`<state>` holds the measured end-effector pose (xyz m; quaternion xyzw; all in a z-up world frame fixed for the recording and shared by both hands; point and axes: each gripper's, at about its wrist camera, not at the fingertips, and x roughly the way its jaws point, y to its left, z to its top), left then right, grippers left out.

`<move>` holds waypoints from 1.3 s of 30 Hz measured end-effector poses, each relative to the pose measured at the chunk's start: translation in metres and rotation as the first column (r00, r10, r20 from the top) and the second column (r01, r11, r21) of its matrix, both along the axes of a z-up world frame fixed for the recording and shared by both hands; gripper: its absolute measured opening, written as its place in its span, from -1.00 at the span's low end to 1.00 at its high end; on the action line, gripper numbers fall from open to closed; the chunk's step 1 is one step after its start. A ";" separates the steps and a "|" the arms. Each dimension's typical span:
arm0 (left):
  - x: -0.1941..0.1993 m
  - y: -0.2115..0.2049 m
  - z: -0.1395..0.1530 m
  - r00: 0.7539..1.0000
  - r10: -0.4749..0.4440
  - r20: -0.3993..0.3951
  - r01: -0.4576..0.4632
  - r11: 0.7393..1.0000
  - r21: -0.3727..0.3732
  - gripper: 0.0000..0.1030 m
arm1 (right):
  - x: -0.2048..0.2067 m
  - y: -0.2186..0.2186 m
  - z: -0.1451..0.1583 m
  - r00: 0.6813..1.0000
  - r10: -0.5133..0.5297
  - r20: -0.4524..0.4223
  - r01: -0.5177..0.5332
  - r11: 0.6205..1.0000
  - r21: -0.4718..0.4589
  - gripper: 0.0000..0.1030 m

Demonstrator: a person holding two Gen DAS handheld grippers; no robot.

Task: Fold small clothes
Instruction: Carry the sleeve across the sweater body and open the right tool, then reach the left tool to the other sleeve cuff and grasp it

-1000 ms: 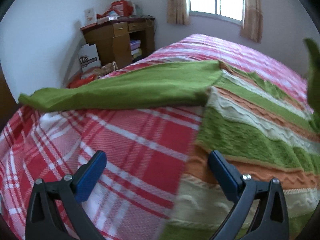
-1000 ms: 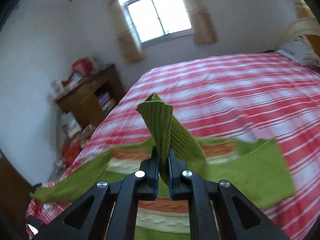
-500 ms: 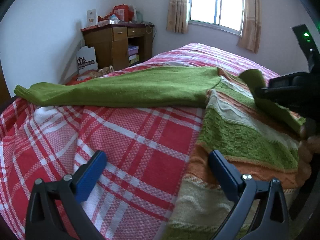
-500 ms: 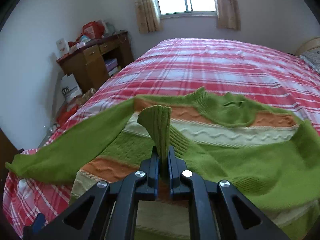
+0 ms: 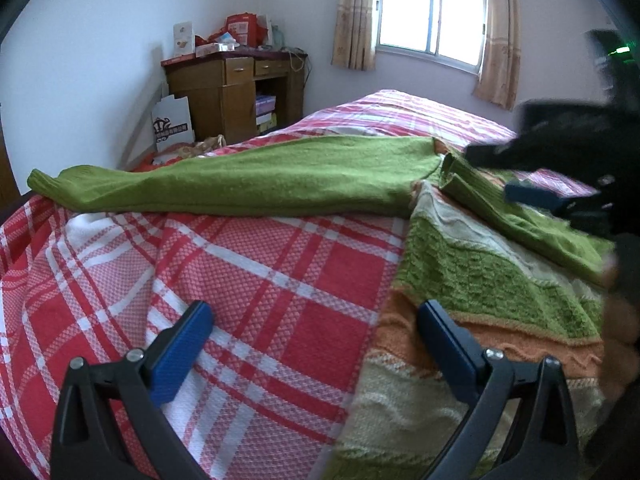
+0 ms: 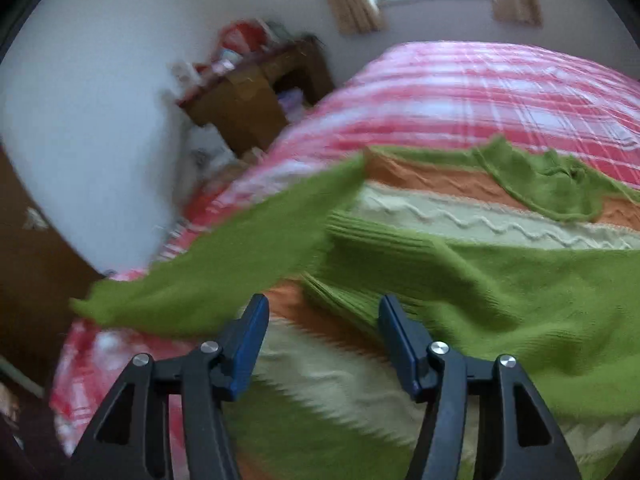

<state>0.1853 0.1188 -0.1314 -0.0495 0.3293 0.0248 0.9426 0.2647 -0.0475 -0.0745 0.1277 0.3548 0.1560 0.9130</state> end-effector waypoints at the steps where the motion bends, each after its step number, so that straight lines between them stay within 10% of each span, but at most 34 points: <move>1: 0.000 0.000 0.000 1.000 0.000 0.000 0.000 1.000 0.000 1.00 | -0.006 -0.005 0.005 1.000 -0.015 0.024 0.015 1.000 -0.013 -0.29; 13: 0.006 -0.003 0.007 0.999 0.017 -0.047 -0.016 1.000 0.025 1.00 | -0.034 -0.127 -0.032 0.958 -0.250 -0.141 0.231 0.963 -0.137 -0.51; 19: 0.008 -0.035 0.053 0.998 -0.058 0.012 0.055 0.984 0.170 1.00 | -0.062 -0.142 -0.007 0.973 -0.232 -0.009 0.229 0.963 -0.139 -0.51; 25: 0.056 -0.095 0.094 0.988 -0.144 0.045 0.135 0.976 0.170 1.00 | -0.048 -0.222 0.014 0.878 -0.479 0.030 0.478 0.867 -0.141 -0.51; 33: 0.120 -0.141 0.038 0.989 -0.022 -0.147 0.061 0.963 0.264 1.00 | 0.001 -0.257 -0.030 0.888 -0.453 -0.077 0.431 0.880 -0.200 -0.51; 39: 0.109 -0.099 0.023 0.981 0.070 -0.180 -0.046 0.990 0.130 1.00 | 0.016 -0.274 -0.037 0.884 -0.458 -0.092 0.445 0.885 -0.135 -0.51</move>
